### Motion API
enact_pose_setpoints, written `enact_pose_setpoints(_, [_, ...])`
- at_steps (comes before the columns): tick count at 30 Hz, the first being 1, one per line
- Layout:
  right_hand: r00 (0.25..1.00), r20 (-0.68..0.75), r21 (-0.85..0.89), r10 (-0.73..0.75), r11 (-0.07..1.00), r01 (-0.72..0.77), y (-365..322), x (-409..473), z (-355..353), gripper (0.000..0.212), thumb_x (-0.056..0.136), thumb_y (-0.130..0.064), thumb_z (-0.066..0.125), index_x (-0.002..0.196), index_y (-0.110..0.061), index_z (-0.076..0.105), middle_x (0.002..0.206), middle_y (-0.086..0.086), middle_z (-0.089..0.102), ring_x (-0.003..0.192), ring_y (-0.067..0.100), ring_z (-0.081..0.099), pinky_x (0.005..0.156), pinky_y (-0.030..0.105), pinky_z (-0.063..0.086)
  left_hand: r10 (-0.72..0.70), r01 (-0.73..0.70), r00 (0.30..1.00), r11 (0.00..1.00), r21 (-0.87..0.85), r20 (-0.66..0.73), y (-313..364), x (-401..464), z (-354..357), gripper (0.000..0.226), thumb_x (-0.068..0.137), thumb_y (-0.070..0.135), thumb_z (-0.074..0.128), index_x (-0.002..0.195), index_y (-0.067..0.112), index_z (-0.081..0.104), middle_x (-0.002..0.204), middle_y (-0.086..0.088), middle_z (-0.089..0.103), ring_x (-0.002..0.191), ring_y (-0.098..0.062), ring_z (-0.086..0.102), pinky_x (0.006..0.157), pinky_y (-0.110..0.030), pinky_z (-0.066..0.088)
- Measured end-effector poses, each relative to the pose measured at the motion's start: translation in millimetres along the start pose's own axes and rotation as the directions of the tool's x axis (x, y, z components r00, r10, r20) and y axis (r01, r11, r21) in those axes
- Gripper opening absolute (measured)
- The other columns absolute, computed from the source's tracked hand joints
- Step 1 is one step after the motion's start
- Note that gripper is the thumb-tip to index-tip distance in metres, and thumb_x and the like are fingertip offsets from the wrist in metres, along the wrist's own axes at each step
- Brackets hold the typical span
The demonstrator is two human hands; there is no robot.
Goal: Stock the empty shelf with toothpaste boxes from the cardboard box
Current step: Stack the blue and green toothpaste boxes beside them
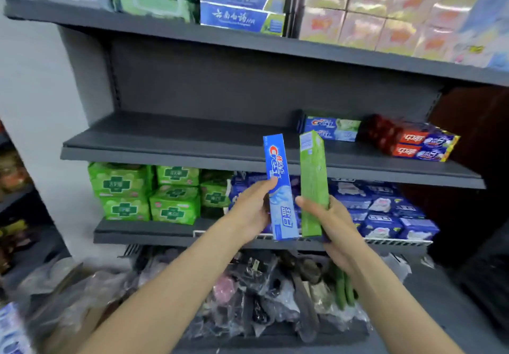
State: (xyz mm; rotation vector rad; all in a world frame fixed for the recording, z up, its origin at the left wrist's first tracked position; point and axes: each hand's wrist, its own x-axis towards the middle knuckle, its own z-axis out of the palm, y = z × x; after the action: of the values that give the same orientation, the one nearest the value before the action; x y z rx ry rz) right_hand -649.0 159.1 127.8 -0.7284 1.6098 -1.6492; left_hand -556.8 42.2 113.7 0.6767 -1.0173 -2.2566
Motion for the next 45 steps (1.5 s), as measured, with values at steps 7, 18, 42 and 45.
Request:
enact_pose_setpoints(7, [0.999,-0.038,-0.183,-0.026,0.983,0.019,-25,105,-61,0.033,0.075,-0.011,0.076,0.100,-0.014,0.054,0.082,0.002,0.067,0.063,0.010,0.063,0.052,0.025,0.048,0.138,-0.137,0.990,0.987,-0.078,0.013,16,121,57,0.011,0.097,0.011,0.049,0.096,0.004,0.057,0.087,-0.011,0.064,0.074,-0.021,0.061,0.072,-0.039,0.052])
enact_pose_setpoints(18, [0.989,-0.073,-0.618,-0.128,0.784,0.056,-84,255,-166,0.060,0.063,-0.002,0.083,0.110,-0.010,0.046,0.085,0.000,0.056,0.073,0.012,0.053,0.057,0.022,0.043,0.329,-0.323,0.940,0.944,0.073,-0.096,72,275,85,0.066,0.081,-0.013,0.060,0.130,0.023,0.037,0.094,-0.003,0.061,0.076,-0.015,0.060,0.066,-0.026,0.050])
enact_pose_setpoints(42, [0.982,0.095,-0.301,-0.163,0.936,0.184,-97,387,-226,0.019,0.079,-0.011,0.068,0.098,-0.008,0.070,0.092,0.012,0.073,0.085,0.024,0.068,0.080,0.036,0.052,0.449,-0.183,0.779,-0.505,0.844,0.438,19,384,129,0.037,0.091,0.032,0.058,0.127,0.023,0.054,0.130,0.002,0.048,0.125,-0.017,0.038,0.100,-0.029,0.033])
enact_pose_setpoints(45, [0.985,0.171,-0.158,-0.038,0.985,0.066,-98,387,-224,0.018,0.089,-0.016,0.052,0.092,-0.005,0.066,0.076,0.010,0.074,0.063,0.018,0.068,0.059,0.026,0.053,0.580,-0.223,0.705,-0.367,0.903,0.409,26,380,132,0.043,0.090,0.026,0.059,0.132,0.019,0.048,0.129,-0.001,0.050,0.121,-0.019,0.044,0.098,-0.030,0.038])
